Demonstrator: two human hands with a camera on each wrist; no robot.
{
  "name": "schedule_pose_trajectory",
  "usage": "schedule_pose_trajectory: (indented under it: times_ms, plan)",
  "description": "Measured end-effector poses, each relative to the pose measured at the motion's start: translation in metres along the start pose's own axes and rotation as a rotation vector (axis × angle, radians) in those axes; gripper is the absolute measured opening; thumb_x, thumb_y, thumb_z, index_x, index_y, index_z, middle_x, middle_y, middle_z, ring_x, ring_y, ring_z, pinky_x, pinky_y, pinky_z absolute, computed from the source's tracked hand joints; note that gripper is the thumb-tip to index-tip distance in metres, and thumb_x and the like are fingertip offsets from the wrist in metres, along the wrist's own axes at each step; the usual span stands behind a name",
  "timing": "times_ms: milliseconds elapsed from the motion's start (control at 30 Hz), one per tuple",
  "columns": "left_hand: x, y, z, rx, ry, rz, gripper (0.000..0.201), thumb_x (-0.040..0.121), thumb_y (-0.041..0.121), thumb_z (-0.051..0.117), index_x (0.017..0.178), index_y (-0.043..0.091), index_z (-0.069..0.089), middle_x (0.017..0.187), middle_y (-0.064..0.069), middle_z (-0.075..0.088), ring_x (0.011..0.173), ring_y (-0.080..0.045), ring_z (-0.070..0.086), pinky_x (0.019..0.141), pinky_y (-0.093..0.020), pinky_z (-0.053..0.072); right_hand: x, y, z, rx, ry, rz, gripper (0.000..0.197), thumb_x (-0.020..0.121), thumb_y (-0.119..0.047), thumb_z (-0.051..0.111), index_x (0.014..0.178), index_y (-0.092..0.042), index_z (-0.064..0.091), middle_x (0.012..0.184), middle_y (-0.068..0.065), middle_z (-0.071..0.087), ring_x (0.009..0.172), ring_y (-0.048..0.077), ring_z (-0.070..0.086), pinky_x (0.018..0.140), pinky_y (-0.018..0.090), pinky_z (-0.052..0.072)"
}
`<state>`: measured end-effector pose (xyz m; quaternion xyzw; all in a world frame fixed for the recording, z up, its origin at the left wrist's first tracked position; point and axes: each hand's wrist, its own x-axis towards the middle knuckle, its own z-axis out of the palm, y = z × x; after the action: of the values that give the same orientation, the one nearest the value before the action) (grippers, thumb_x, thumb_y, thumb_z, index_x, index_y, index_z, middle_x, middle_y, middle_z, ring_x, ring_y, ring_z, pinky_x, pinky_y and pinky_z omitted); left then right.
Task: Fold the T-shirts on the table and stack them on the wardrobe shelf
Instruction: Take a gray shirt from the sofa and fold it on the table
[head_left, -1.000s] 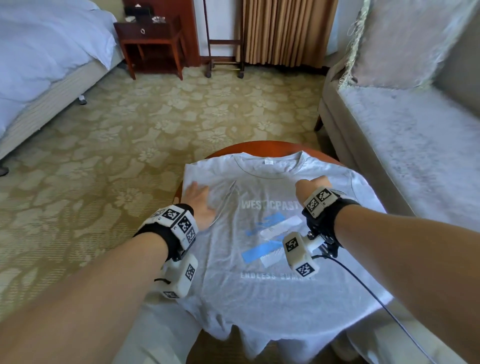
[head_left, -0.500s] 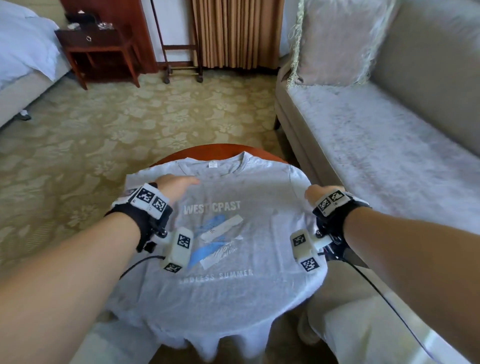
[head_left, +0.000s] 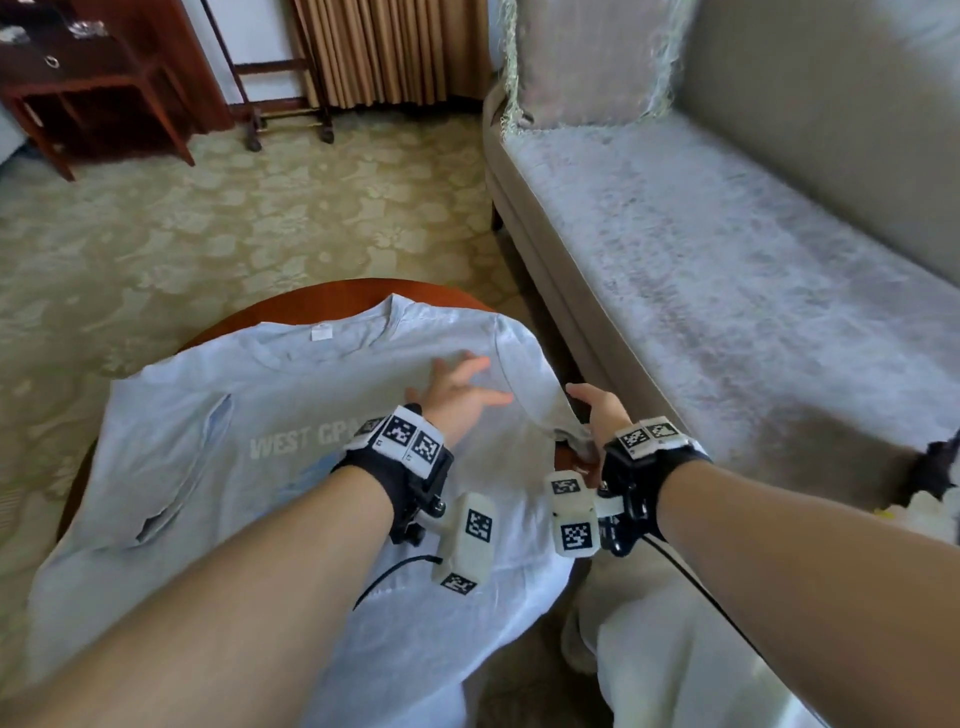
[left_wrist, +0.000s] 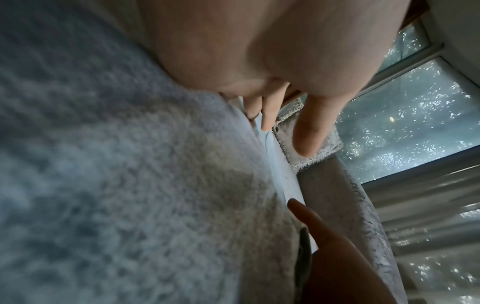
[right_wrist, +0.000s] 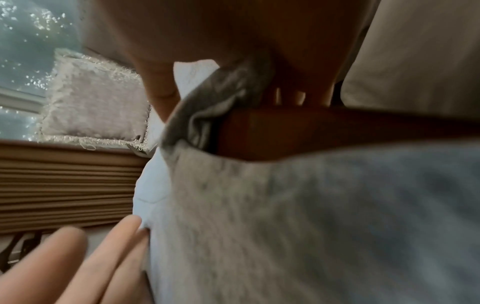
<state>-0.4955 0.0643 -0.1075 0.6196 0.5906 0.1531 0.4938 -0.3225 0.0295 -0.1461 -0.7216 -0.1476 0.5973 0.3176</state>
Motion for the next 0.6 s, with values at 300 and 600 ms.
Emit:
schedule_pose_trajectory:
  times_ms: [300,600]
  plan:
    - [0.012,-0.013,-0.006,-0.323,-0.153,-0.007,0.086,0.074,0.034,0.072,0.149,0.042,0.029,0.163,0.008,0.004,0.15,-0.019,0.002,0.12,-0.05,0.004,0.019,-0.014,-0.019,0.096,0.261,-0.043,0.026,0.076,-0.034,0.066,0.096,-0.02,0.075,0.105,0.009,0.069,0.091,0.029,0.066,0.081,0.039,0.055]
    - [0.0,-0.005,-0.006,-0.571,-0.193,0.002,0.095,0.063,0.033,0.075,0.149,0.029,0.034,0.162,0.003,0.012,0.15,-0.02,0.005,0.12,-0.053,0.005,-0.018,-0.038,-0.012,0.22,0.44,-0.346,0.069,0.078,-0.019,0.071,0.141,-0.029,0.043,0.095,-0.006,0.063,0.096,0.023,0.064,0.094,0.043,0.052]
